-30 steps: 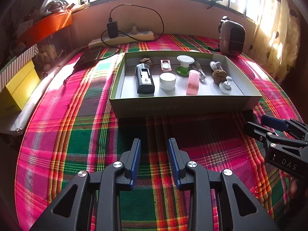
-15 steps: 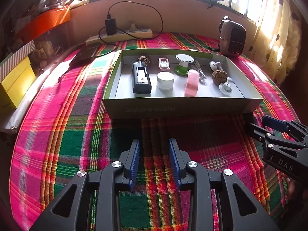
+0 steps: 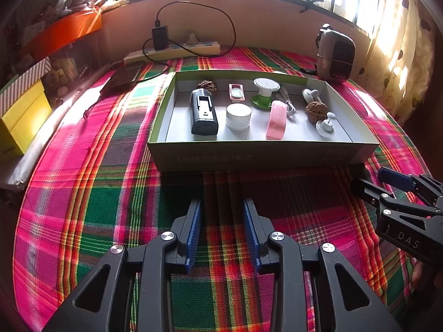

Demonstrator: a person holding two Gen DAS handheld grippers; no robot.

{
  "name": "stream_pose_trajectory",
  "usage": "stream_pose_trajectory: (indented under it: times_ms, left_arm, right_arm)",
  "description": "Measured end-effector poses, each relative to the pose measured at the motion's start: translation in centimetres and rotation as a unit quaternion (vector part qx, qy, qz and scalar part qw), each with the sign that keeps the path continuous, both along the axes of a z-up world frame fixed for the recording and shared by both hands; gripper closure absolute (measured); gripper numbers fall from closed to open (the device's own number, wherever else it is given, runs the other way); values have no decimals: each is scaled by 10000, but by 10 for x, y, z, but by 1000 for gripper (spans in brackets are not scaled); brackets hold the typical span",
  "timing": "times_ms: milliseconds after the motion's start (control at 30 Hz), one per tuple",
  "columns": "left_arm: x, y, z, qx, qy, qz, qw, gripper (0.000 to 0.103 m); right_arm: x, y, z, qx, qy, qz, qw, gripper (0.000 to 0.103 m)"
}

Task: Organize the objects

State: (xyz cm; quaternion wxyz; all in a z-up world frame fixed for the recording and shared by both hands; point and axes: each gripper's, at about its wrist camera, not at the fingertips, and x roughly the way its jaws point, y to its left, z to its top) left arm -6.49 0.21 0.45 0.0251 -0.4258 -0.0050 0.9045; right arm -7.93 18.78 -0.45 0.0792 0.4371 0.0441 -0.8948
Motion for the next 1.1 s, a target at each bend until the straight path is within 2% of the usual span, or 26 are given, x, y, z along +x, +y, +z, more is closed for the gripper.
stream_pose_trajectory:
  times_ms: [1100]
  left_arm:
    - [-2, 0, 0, -5, 0, 140, 9999, 75]
  right_arm:
    - [0, -1, 0, -8, -2, -52, 10000, 42]
